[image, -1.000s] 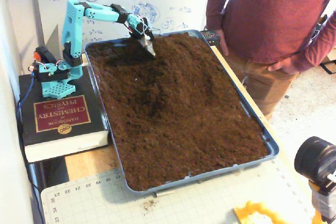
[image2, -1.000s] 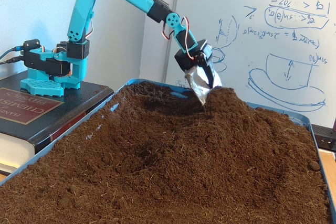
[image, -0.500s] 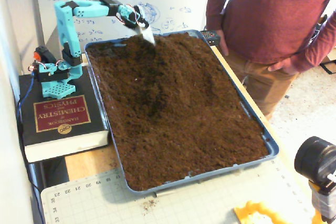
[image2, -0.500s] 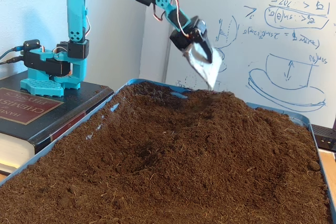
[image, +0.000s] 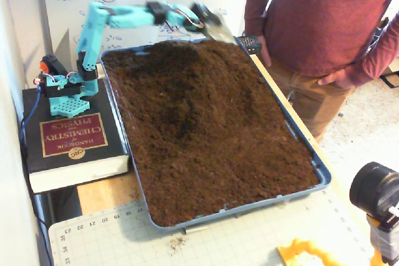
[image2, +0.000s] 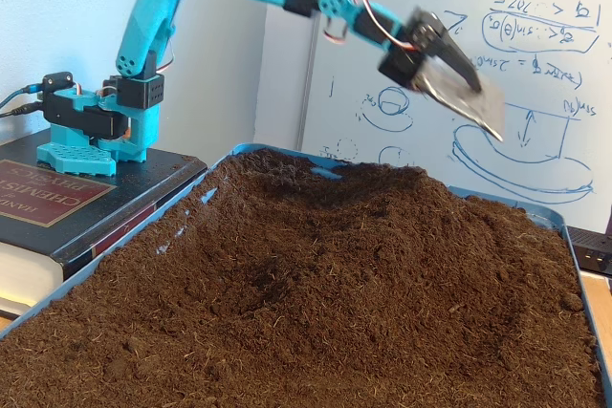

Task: Build a berm.

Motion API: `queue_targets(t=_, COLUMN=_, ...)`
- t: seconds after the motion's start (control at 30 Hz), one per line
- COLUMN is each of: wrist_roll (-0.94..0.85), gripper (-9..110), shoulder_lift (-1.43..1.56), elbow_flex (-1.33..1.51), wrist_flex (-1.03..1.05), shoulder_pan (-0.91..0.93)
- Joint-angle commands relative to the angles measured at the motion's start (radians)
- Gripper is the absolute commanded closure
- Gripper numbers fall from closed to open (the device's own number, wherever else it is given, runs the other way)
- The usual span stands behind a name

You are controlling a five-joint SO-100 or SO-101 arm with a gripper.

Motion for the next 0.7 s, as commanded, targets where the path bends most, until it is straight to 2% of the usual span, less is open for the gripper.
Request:
queue_targets(t=0.0, wrist_roll=-0.077, gripper=101, shoulder_lift=-0.156, elbow_flex=-0.311, wrist_flex=-0.084, shoulder_pan=0.057)
queue_targets(t=0.2, wrist_roll=-0.084, gripper=101, shoulder_lift=-0.514, elbow_flex=-0.69, wrist_flex=-0.178, shoulder_pan=0.072)
queue_targets(t=0.33, wrist_roll=-0.084, gripper=101, shoulder_lift=-0.707, elbow_flex=-0.833, wrist_flex=-0.178, shoulder_pan=0.069)
queue_targets(t=0.5, wrist_roll=-0.083, gripper=101, shoulder_lift=-0.881, elbow_flex=-0.804, wrist_flex=-0.173, shoulder_pan=0.06)
queue_targets(t=0.67, wrist_roll=-0.083, gripper=101, shoulder_lift=-0.911, elbow_flex=-0.683, wrist_flex=-0.173, shoulder_pan=0.06)
